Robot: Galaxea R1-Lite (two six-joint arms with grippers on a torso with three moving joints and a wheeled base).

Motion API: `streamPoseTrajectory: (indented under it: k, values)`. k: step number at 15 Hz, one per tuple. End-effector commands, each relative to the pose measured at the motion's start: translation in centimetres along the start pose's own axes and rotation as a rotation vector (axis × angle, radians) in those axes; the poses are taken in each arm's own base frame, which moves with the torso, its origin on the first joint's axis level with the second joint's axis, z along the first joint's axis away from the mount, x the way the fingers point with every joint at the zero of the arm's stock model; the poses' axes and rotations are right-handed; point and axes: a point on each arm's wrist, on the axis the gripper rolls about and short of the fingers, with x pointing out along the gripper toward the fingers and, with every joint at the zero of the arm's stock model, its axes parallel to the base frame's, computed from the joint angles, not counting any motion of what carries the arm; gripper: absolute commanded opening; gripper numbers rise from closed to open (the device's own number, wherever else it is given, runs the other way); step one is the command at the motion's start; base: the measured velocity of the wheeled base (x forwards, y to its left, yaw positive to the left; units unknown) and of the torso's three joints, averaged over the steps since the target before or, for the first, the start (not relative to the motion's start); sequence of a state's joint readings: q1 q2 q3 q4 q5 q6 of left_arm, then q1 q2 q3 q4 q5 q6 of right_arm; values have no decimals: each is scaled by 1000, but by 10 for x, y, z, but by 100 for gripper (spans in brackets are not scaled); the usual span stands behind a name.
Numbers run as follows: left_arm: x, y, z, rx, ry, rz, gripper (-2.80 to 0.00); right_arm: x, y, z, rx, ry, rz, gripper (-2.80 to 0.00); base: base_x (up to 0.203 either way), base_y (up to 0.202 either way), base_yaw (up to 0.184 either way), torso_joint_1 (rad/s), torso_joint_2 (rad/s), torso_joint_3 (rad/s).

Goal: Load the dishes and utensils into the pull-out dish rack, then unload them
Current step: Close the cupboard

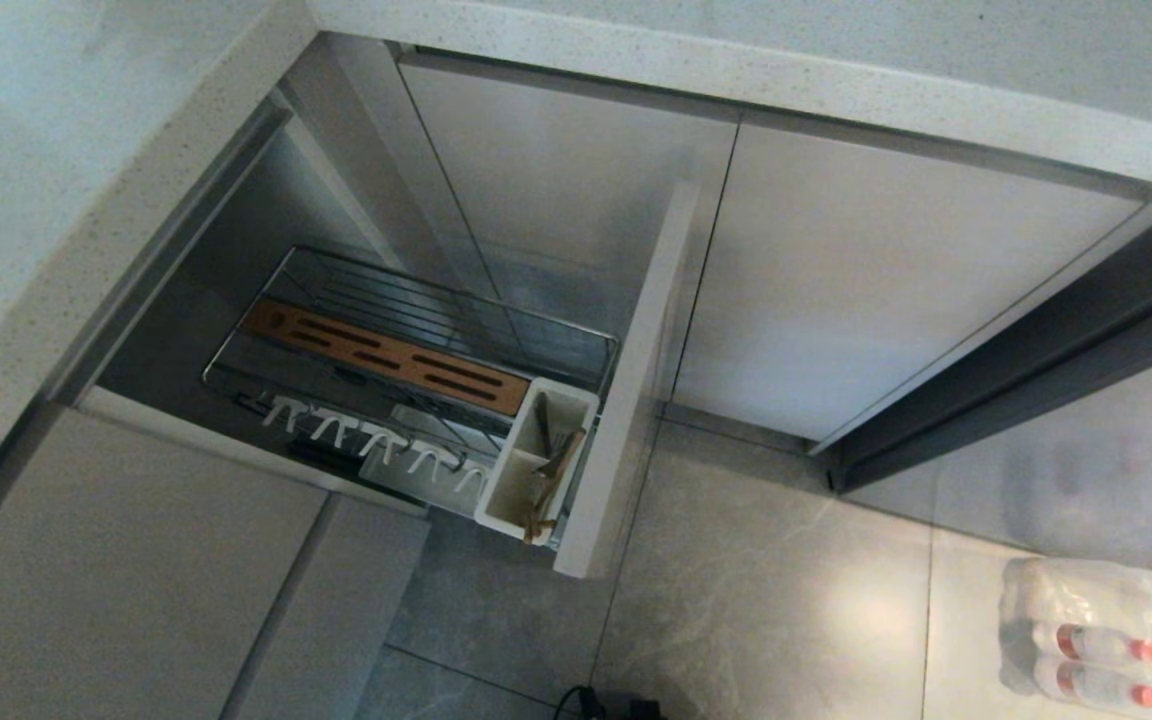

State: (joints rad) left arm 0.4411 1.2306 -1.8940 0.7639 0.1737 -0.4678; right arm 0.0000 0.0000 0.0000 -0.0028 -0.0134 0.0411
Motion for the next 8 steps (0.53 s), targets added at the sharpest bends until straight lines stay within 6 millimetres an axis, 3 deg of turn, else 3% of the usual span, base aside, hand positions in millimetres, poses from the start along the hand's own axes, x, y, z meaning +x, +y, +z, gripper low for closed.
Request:
streamPoseTrajectory:
  k: [1, 4, 8]
  values:
    - [31, -3, -5, -9, 28, 49, -280, 0, 0, 0, 0, 1, 0, -280, 0, 0, 0, 0, 0, 0]
    - [65, -8, -11, -97, 22, 65, -280, 0, 0, 0, 0, 1, 0, -280, 0, 0, 0, 0, 0, 0]
    - [84, -13, -17, -161, 38, 55, -280, 0, 0, 0, 0, 1, 0, -280, 0, 0, 0, 0, 0, 0]
